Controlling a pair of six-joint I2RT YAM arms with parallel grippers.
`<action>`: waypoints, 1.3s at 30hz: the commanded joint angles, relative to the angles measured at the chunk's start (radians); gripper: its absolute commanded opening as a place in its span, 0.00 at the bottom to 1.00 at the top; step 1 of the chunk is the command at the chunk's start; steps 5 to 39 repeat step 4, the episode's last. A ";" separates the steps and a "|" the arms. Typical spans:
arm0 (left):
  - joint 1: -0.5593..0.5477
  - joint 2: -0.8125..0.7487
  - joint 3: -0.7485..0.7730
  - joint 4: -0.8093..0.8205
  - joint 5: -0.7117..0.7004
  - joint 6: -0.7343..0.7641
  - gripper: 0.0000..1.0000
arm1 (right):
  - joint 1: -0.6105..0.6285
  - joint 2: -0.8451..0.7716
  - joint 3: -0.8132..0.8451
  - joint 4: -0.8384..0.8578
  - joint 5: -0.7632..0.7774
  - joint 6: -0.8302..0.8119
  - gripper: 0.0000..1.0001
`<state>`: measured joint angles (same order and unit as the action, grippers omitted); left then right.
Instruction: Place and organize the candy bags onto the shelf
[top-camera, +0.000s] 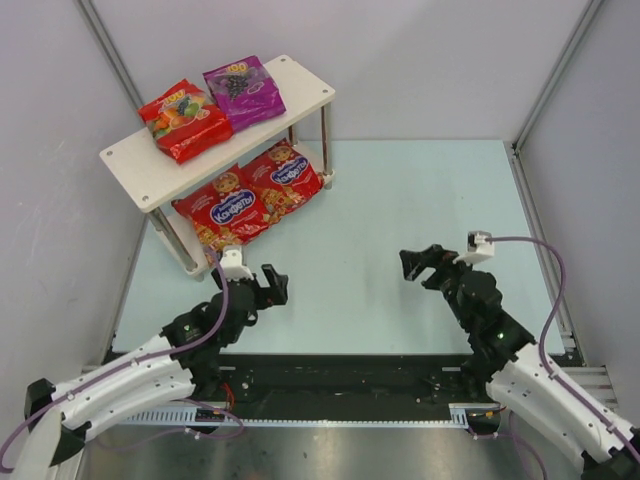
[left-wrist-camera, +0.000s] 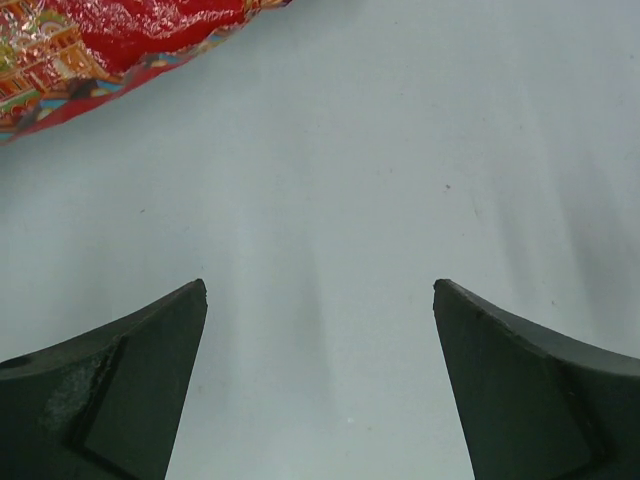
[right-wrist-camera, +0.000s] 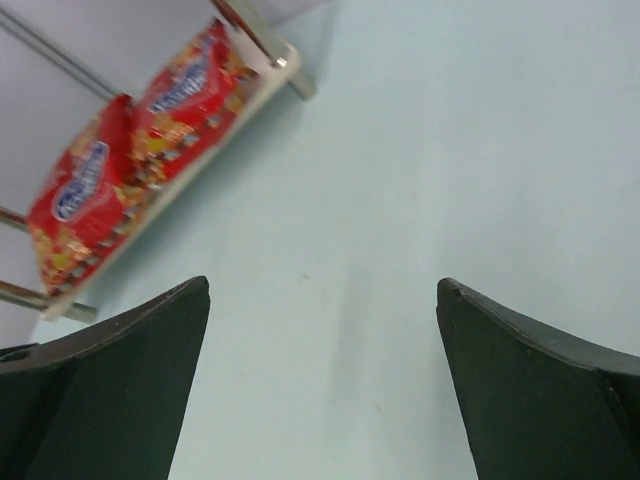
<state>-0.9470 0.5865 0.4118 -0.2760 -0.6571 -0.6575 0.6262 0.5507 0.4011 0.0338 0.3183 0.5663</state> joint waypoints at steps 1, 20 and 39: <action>-0.006 -0.036 -0.028 0.026 -0.039 -0.024 1.00 | 0.001 -0.145 -0.080 -0.161 0.094 0.060 1.00; -0.006 -0.039 -0.047 0.066 -0.055 -0.004 1.00 | 0.001 -0.179 -0.105 -0.166 0.123 0.067 1.00; -0.006 -0.039 -0.047 0.066 -0.055 -0.004 1.00 | 0.001 -0.179 -0.105 -0.166 0.123 0.067 1.00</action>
